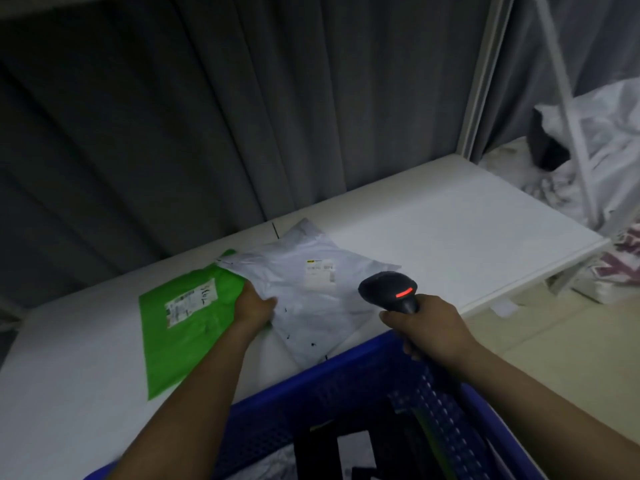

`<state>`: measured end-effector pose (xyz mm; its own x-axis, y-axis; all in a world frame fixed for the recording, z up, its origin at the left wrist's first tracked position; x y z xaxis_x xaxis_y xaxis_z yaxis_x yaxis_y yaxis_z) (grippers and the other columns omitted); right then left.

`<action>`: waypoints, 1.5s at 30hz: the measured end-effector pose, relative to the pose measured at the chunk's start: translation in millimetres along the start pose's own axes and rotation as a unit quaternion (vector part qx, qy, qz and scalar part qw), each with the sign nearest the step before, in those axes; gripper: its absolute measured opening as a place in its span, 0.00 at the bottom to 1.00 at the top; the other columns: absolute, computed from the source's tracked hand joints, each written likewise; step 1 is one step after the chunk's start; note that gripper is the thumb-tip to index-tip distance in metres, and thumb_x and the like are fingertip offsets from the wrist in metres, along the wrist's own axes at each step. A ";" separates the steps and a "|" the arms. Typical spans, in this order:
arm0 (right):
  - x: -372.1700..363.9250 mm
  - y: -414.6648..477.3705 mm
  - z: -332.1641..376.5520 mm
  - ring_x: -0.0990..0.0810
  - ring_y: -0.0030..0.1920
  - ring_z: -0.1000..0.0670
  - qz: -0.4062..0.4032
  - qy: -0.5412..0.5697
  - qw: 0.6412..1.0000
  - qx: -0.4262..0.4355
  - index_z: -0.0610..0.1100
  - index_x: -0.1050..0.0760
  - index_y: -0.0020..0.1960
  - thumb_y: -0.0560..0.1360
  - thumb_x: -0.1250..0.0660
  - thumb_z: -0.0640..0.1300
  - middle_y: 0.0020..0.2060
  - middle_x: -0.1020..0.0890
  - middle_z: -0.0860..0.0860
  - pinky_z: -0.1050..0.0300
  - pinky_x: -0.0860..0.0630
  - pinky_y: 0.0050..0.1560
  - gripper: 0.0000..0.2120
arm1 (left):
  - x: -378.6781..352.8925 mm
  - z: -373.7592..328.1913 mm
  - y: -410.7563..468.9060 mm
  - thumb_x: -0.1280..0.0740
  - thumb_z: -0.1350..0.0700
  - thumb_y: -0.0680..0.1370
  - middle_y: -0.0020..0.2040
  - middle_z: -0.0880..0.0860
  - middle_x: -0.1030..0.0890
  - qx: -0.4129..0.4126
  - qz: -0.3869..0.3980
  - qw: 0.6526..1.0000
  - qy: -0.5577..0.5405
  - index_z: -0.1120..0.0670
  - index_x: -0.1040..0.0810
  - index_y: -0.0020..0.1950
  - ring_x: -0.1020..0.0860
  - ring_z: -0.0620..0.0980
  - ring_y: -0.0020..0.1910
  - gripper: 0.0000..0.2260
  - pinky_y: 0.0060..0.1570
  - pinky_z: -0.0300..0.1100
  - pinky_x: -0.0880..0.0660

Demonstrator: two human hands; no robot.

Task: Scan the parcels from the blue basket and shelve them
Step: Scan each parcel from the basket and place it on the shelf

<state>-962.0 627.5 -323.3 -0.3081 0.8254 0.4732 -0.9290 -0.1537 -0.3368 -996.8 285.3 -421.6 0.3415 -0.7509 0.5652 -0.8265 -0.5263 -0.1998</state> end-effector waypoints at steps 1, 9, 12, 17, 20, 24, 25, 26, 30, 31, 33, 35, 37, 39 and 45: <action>-2.3 -0.7 -0.2 0.26 0.19 0.54 0.002 -0.005 1.000 0.000 0.40 0.26 0.37 0.74 0.30 0.46 0.25 0.21 0.46 0.66 0.29 0.24 0.12 | -3.4 -0.1 0.7 0.29 0.63 0.75 0.74 0.61 0.36 -0.020 0.014 0.999 0.037 0.62 0.46 0.77 0.34 0.59 0.71 0.37 0.68 0.42 0.38; -2.7 -6.6 -6.5 0.25 0.20 0.55 -0.002 -0.026 1.000 -0.005 0.42 0.26 0.38 0.73 0.29 0.47 0.26 0.21 0.46 0.67 0.31 0.23 0.11 | -22.2 -9.3 2.8 0.29 0.63 0.75 0.79 0.62 0.54 -0.129 -0.061 0.968 0.204 0.59 0.58 0.78 0.50 0.60 0.77 0.43 0.73 0.43 0.55; 0.0 -5.6 -12.5 0.23 0.23 0.53 -0.005 -0.040 0.999 -0.010 0.42 0.26 0.37 0.73 0.30 0.48 0.25 0.21 0.47 0.70 0.31 0.23 0.11 | -54.4 -23.9 -8.5 0.34 0.50 0.78 0.79 0.60 0.54 -0.170 -0.061 0.926 0.333 0.55 0.49 0.80 0.50 0.60 0.77 0.35 0.75 0.51 0.49; 1.6 0.3 -18.6 0.23 0.24 0.51 -0.014 -0.046 0.999 -0.022 0.43 0.26 0.37 0.74 0.30 0.48 0.26 0.21 0.46 0.70 0.32 0.22 0.11 | -135.5 5.6 -19.6 0.41 0.27 0.72 0.78 0.59 0.65 -0.123 0.198 0.873 0.428 0.47 0.59 0.79 0.61 0.60 0.77 0.46 0.74 0.57 0.56; -2.4 3.3 -17.9 0.24 0.23 0.53 -0.003 -0.054 0.998 -0.022 0.42 0.25 0.39 0.74 0.30 0.48 0.24 0.22 0.47 0.71 0.34 0.22 0.11 | -140.0 5.7 -6.6 0.40 0.28 0.72 0.77 0.57 0.67 -0.148 0.227 0.856 0.441 0.45 0.60 0.79 0.64 0.59 0.77 0.46 0.74 0.58 0.58; -5.4 4.0 -19.3 0.26 0.19 0.57 0.007 -0.055 0.998 -0.020 0.42 0.25 0.39 0.74 0.30 0.48 0.24 0.22 0.48 0.70 0.33 0.21 0.11 | -133.3 -6.1 18.0 0.36 0.33 0.74 0.79 0.53 0.62 -0.188 0.256 0.834 0.451 0.46 0.57 0.79 0.60 0.56 0.78 0.43 0.76 0.55 0.53; -4.5 3.2 -19.2 0.26 0.19 0.57 0.007 -0.059 0.998 -0.018 0.42 0.25 0.38 0.74 0.30 0.48 0.24 0.22 0.49 0.70 0.33 0.21 0.11 | -131.9 -9.0 21.1 0.36 0.34 0.74 0.79 0.53 0.61 -0.188 0.257 0.832 0.454 0.46 0.57 0.80 0.59 0.56 0.78 0.43 0.76 0.54 0.52; -3.3 2.3 -18.2 0.26 0.19 0.58 0.006 -0.064 0.998 -0.015 0.42 0.26 0.38 0.74 0.30 0.48 0.23 0.23 0.49 0.70 0.33 0.21 0.11 | -130.6 -11.9 22.5 0.36 0.36 0.75 0.79 0.53 0.60 -0.186 0.255 0.834 0.453 0.47 0.56 0.80 0.58 0.56 0.78 0.42 0.76 0.53 0.52; 7.6 -2.6 -19.3 0.24 0.22 0.55 0.000 -0.079 0.997 -0.013 0.42 0.25 0.36 0.73 0.29 0.48 0.24 0.22 0.48 0.70 0.32 0.22 0.12 | -127.0 -25.3 -0.4 0.36 0.40 0.78 0.80 0.54 0.52 -0.197 0.239 0.863 0.398 0.51 0.51 0.80 0.51 0.54 0.78 0.37 0.76 0.48 0.49; 10.7 -4.2 -20.4 0.23 0.24 0.54 -0.002 -0.094 0.995 -0.011 0.42 0.24 0.37 0.73 0.28 0.49 0.25 0.21 0.48 0.71 0.33 0.22 0.12 | -124.5 -28.3 -13.0 0.36 0.42 0.79 0.80 0.54 0.50 -0.202 0.235 0.876 0.369 0.52 0.49 0.80 0.49 0.53 0.78 0.35 0.75 0.46 0.48; 16.1 -9.4 -21.2 0.23 0.26 0.55 -0.006 -0.127 0.992 -0.002 0.43 0.24 0.37 0.73 0.28 0.50 0.26 0.21 0.49 0.72 0.34 0.23 0.12 | -116.0 -34.3 -41.7 0.36 0.45 0.79 0.78 0.54 0.43 -0.218 0.213 0.903 0.304 0.53 0.43 0.78 0.43 0.52 0.76 0.31 0.74 0.43 0.46; 17.6 -18.4 -21.9 0.24 0.26 0.56 -0.004 -0.148 0.989 0.008 0.44 0.25 0.37 0.73 0.28 0.51 0.26 0.22 0.50 0.72 0.33 0.24 0.13 | -103.5 -34.8 -75.2 0.36 0.48 0.80 0.75 0.54 0.37 -0.233 0.185 0.925 0.237 0.54 0.37 0.76 0.38 0.51 0.73 0.26 0.72 0.39 0.43; 15.9 -31.7 -24.3 0.25 0.27 0.56 0.003 -0.171 0.985 0.016 0.45 0.27 0.36 0.73 0.28 0.51 0.26 0.24 0.51 0.71 0.32 0.26 0.14 | -91.3 -32.8 -115.3 0.35 0.52 0.80 0.71 0.54 0.30 -0.275 0.156 0.927 0.202 0.55 0.31 0.73 0.32 0.52 0.69 0.21 0.67 0.37 0.39; 9.7 -49.2 -32.8 0.25 0.29 0.54 0.016 -0.183 0.983 0.015 0.47 0.30 0.34 0.73 0.29 0.52 0.26 0.24 0.52 0.67 0.33 0.28 0.15 | -81.7 -24.8 -157.6 0.34 0.54 0.79 0.66 0.57 0.25 -0.341 0.102 0.911 0.209 0.56 0.25 0.67 0.28 0.57 0.65 0.17 0.66 0.43 0.33; -18.9 -104.8 -92.2 0.26 0.37 0.51 0.047 -0.185 0.981 -0.028 0.49 0.33 0.33 0.73 0.28 0.52 0.28 0.27 0.53 0.60 0.37 0.32 0.17 | -120.9 77.5 -244.3 0.44 0.50 0.81 0.67 0.61 0.26 -0.378 0.085 0.886 0.255 0.59 0.22 0.63 0.33 0.60 0.68 0.19 0.71 0.56 0.38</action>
<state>-839.9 678.1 -372.0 -0.4556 0.5530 0.6976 -0.8830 -0.1815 -0.4329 -801.4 473.7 -503.2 0.0963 -0.4137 0.9053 -0.9760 0.1392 0.1674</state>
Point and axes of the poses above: each hand's wrist, its own y-axis towards the middle knuckle, its own x-axis out of the back of the hand, z = x × y, the point moved 8 cm from there along y, towards the middle knuckle
